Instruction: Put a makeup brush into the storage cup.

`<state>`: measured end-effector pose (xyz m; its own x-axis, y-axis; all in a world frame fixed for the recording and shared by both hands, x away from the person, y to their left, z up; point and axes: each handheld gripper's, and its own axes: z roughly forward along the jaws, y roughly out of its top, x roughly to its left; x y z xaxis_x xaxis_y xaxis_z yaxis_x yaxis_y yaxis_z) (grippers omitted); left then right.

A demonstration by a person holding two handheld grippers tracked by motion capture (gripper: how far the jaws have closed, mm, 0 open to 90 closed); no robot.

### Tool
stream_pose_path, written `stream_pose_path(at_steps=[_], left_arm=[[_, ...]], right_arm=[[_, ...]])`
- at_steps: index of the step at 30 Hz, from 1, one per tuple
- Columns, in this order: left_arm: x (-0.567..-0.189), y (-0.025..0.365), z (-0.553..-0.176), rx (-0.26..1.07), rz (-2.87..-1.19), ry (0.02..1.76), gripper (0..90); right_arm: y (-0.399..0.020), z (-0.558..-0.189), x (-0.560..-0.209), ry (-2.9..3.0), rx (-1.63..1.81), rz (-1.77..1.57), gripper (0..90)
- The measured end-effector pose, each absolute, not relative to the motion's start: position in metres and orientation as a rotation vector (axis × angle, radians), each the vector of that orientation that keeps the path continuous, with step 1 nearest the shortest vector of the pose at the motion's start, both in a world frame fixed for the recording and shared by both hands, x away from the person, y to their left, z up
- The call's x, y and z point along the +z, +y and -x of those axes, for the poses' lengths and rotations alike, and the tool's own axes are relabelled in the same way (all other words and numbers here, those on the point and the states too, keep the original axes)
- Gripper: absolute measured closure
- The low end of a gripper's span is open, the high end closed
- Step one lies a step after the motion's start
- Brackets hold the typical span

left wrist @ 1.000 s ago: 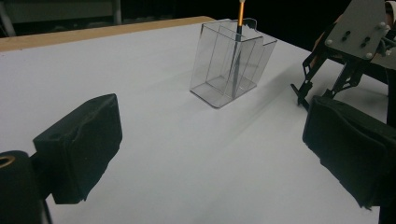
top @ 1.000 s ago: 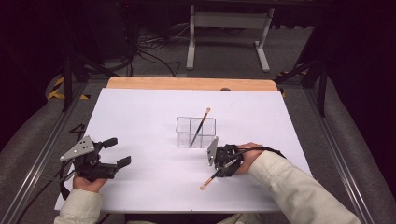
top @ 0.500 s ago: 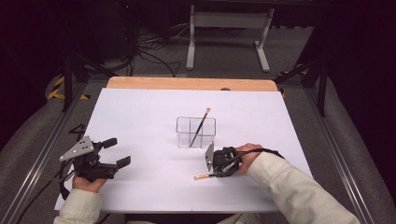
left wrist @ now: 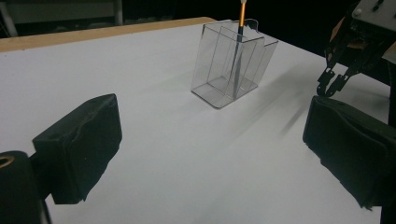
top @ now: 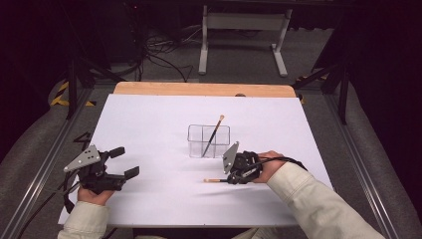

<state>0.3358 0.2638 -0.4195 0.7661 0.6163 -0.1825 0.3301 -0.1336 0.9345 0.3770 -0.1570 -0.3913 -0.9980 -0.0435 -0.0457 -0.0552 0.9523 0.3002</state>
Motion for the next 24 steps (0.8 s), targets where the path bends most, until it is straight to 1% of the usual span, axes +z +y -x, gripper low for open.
stream_pose_path(at_steps=[13,24], left_arm=[[-0.42,0.262,-0.338,0.289,-1.733,0.74,5.1],[-0.421,0.26,-0.34,0.284,-1.725,0.74,5.1]], right_arm=[[-0.17,-0.374,-0.369,2.912,0.836,-0.035,83.2],[-0.181,-0.374,-0.359,2.799,1.083,-0.151,83.2]])
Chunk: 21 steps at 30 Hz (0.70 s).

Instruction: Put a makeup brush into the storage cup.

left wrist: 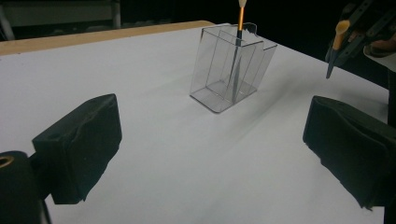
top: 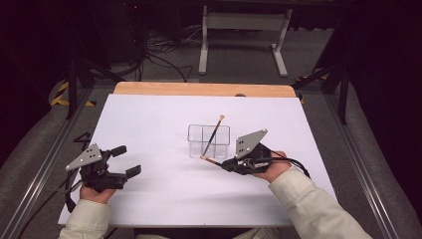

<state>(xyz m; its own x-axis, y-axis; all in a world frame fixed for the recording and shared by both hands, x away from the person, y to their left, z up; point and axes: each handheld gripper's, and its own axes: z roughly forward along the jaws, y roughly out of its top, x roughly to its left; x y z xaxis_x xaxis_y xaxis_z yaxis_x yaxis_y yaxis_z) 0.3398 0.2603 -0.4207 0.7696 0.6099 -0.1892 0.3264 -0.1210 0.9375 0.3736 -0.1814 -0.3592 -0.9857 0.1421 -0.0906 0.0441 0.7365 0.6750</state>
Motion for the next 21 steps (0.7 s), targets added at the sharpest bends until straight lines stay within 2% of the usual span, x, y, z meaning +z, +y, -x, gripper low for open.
stream_pose_path(at_steps=[21], left_arm=[[-0.423,0.258,-0.342,0.281,-1.732,0.738,5.0]], right_arm=[[-0.194,-0.37,-0.349,2.545,1.418,-0.292,83.2]])
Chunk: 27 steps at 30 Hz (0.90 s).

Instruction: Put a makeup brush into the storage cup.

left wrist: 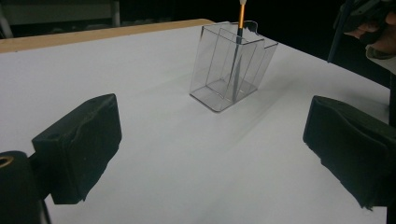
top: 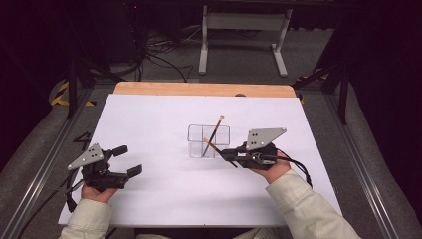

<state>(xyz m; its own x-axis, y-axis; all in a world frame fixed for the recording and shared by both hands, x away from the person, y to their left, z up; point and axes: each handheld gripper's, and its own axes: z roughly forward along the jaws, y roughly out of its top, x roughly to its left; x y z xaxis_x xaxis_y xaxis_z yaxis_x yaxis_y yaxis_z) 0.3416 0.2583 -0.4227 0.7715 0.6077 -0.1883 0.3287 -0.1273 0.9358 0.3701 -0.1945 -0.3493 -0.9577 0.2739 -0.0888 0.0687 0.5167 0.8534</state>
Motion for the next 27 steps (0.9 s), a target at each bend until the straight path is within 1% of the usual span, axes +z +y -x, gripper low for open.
stream_pose_path(at_steps=[9,21,27], left_arm=[[-0.424,0.259,-0.342,0.294,-1.724,0.746,4.6],[-0.426,0.259,-0.342,0.289,-1.719,0.744,4.5],[-0.426,0.259,-0.342,0.29,-1.717,0.746,4.6]], right_arm=[[-0.2,-0.367,-0.346,2.385,1.511,-0.293,83.1],[-0.212,-0.375,-0.348,2.257,1.725,-0.402,83.0],[-0.212,-0.378,-0.349,2.225,1.762,-0.43,83.1]])
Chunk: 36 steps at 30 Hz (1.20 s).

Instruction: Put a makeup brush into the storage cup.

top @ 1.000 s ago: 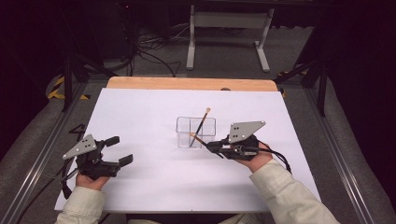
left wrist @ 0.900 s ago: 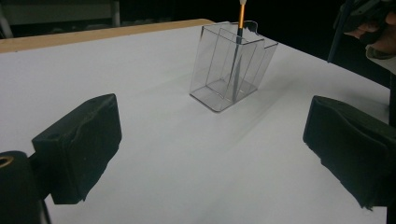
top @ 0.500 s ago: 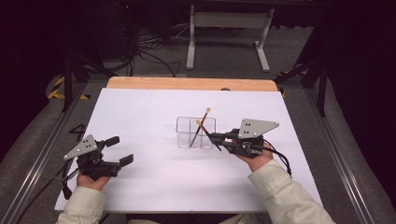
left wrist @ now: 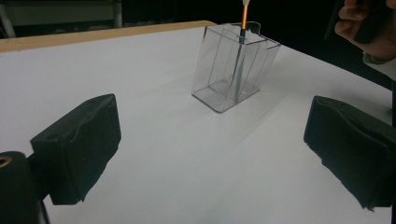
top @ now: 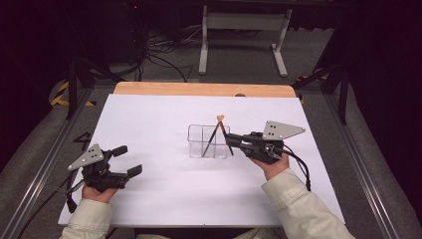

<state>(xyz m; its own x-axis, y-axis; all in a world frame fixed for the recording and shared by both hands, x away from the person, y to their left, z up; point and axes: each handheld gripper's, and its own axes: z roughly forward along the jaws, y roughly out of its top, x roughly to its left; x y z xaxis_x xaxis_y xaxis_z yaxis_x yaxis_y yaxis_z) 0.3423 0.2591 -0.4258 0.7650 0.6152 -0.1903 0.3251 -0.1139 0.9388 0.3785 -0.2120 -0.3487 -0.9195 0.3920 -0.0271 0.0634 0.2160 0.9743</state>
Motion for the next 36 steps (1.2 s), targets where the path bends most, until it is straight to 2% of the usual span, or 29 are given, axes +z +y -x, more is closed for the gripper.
stream_pose_path(at_steps=[36], left_arm=[[-0.427,0.259,-0.343,0.285,-1.72,0.747,4.6]], right_arm=[[-0.203,-0.413,-0.359,2.052,1.923,-0.596,82.9]])
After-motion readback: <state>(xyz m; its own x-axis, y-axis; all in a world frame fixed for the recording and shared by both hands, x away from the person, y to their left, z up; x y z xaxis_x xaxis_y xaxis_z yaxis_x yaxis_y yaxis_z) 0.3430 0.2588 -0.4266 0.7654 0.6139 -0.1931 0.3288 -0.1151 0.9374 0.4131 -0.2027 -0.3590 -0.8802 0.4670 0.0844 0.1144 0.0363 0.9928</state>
